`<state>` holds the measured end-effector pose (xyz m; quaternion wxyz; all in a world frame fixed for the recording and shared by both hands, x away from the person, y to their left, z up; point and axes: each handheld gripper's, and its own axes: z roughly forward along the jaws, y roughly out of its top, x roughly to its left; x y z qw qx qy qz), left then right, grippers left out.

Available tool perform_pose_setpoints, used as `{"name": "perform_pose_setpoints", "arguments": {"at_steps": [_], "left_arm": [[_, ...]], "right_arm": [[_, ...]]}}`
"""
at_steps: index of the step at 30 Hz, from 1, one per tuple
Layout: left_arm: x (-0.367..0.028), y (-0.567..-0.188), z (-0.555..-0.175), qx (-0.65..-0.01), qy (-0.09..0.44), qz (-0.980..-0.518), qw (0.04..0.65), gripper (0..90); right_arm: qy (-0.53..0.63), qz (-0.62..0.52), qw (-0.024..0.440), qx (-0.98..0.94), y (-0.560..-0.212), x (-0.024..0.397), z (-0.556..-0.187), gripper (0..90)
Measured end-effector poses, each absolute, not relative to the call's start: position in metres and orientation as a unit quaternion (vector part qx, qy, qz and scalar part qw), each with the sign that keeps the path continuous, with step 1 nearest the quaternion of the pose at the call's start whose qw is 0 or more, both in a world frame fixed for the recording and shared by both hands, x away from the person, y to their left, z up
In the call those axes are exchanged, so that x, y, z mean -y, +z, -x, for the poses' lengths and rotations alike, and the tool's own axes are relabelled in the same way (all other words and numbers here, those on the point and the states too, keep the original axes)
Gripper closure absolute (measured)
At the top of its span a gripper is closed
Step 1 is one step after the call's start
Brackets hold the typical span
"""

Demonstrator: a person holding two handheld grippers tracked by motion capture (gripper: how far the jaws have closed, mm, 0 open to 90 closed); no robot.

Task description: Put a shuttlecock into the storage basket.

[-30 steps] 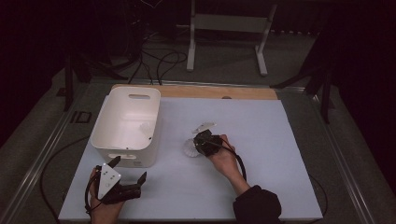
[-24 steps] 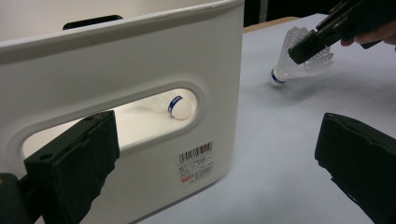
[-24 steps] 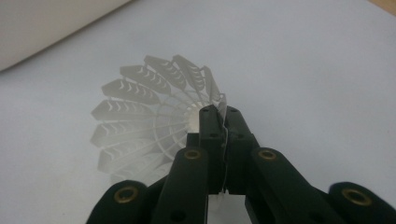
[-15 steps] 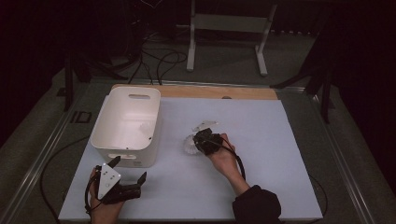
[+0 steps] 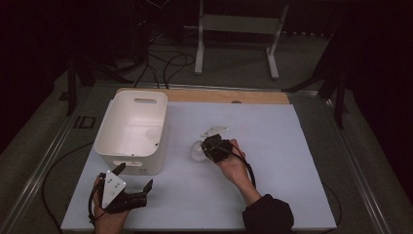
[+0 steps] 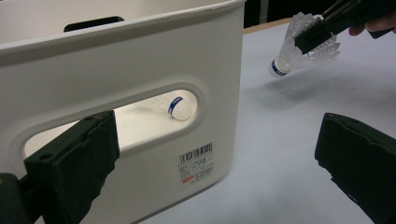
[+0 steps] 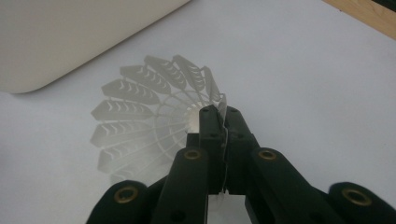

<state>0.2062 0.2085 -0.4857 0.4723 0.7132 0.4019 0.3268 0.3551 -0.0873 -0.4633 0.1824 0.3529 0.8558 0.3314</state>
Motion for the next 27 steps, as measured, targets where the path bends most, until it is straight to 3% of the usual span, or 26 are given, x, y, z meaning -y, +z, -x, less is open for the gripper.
{"name": "perform_pose_setpoints", "arguments": {"at_steps": [27], "left_arm": [[-0.208,-0.486,-0.206,-0.402,0.326,-0.714,0.472,0.5]], "right_arm": [[0.343,-0.346,0.188,-0.853,-0.452,0.084,-0.349,88.4]]}}
